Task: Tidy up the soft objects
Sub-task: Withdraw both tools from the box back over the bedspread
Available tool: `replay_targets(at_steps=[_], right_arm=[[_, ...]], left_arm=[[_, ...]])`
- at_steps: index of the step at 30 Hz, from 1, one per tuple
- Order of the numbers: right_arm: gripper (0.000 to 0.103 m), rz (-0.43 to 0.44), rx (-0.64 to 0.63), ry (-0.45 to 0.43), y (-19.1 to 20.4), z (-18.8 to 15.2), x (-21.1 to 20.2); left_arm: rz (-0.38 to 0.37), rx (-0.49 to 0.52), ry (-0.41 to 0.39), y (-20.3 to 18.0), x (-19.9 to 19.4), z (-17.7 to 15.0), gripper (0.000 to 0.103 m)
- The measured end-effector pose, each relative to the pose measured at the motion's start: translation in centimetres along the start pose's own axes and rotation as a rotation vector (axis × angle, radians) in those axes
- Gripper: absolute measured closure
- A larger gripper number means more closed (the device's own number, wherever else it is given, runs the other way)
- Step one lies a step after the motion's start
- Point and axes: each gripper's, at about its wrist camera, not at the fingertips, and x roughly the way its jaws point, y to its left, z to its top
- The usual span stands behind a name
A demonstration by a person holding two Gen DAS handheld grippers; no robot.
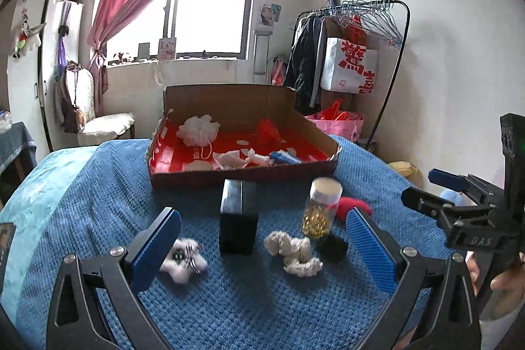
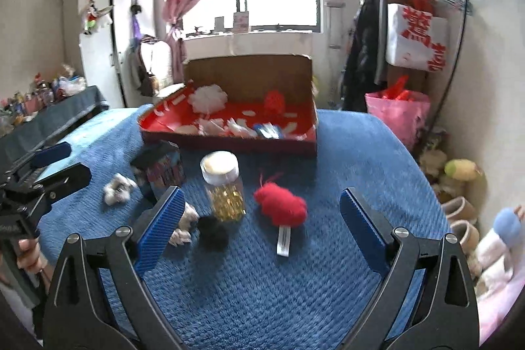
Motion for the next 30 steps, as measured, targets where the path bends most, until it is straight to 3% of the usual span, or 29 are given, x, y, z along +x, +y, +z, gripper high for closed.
replay_targets(at_steps=[7,13,23,30], right_arm=[[0.006,-0.002,0.018,0.057,0.9,-3.3,2.3],[0.006,0.013,0.015,0.115,1.1,-4.2,3.8],[0.006,0.072,0.043,0.174,0.8,-3.8,5.7],[0.007,0.121,0.047,0.247,1.1,-3.3,8.4]], left_arm=[[0.028,-0.015,0.051,0.2,1.9,-3.2,0.000],[0.035,-0.040,0.109,0.8,3.5,-4.6,0.000],[0.060,-0.056,0.181,3.1,4.7,-4.9,0.000],[0.088,-0.052,0.291,6.5,6.9,-4.3,0.001]])
